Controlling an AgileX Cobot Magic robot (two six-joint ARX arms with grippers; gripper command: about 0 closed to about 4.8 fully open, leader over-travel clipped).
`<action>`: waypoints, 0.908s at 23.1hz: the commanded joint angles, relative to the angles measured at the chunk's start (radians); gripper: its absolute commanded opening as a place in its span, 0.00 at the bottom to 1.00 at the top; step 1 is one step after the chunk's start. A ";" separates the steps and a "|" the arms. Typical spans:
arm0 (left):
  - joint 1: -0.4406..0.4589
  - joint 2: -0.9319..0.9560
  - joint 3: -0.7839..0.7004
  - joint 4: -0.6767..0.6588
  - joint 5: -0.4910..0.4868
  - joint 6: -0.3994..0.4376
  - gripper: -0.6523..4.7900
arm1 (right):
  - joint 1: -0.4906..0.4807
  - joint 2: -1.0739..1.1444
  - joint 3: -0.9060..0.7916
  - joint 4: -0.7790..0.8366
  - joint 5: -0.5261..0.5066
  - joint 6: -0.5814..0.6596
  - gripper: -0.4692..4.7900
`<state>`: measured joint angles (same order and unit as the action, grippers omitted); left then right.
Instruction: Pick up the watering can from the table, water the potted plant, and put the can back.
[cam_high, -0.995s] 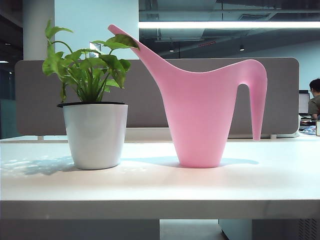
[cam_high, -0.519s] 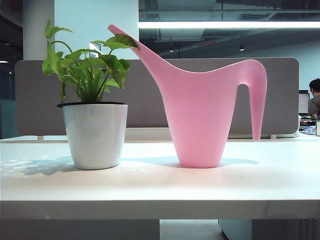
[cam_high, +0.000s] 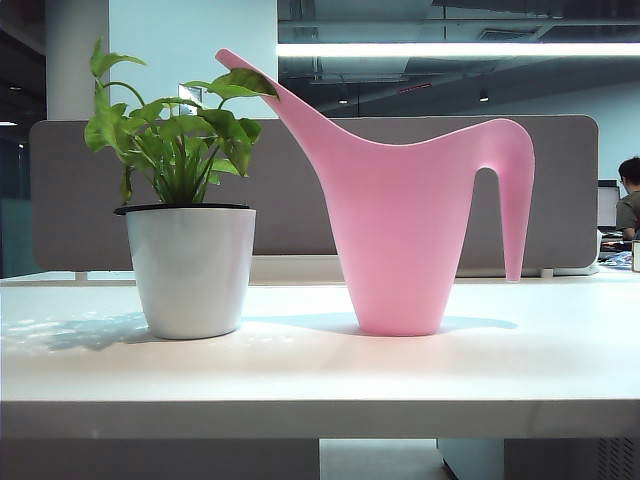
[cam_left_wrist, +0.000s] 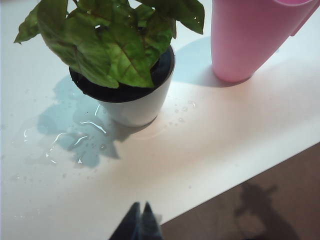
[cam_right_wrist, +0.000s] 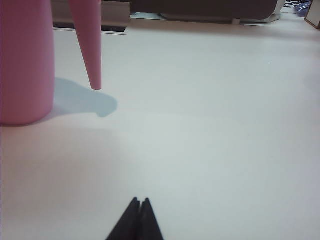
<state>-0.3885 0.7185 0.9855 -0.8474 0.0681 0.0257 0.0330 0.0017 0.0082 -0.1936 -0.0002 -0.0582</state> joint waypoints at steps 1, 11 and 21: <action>0.001 0.000 0.004 0.018 0.003 0.001 0.13 | 0.000 0.000 -0.007 0.011 0.001 -0.003 0.09; 0.001 -0.001 0.004 0.018 0.003 0.001 0.13 | 0.000 0.000 -0.007 0.018 -0.003 0.005 0.09; 0.001 -0.002 0.004 0.018 0.003 0.001 0.13 | -0.002 -0.002 0.068 0.256 0.059 0.062 0.09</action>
<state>-0.3885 0.7185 0.9855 -0.8474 0.0681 0.0257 0.0322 0.0017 0.0242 -0.0891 0.0494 -0.0051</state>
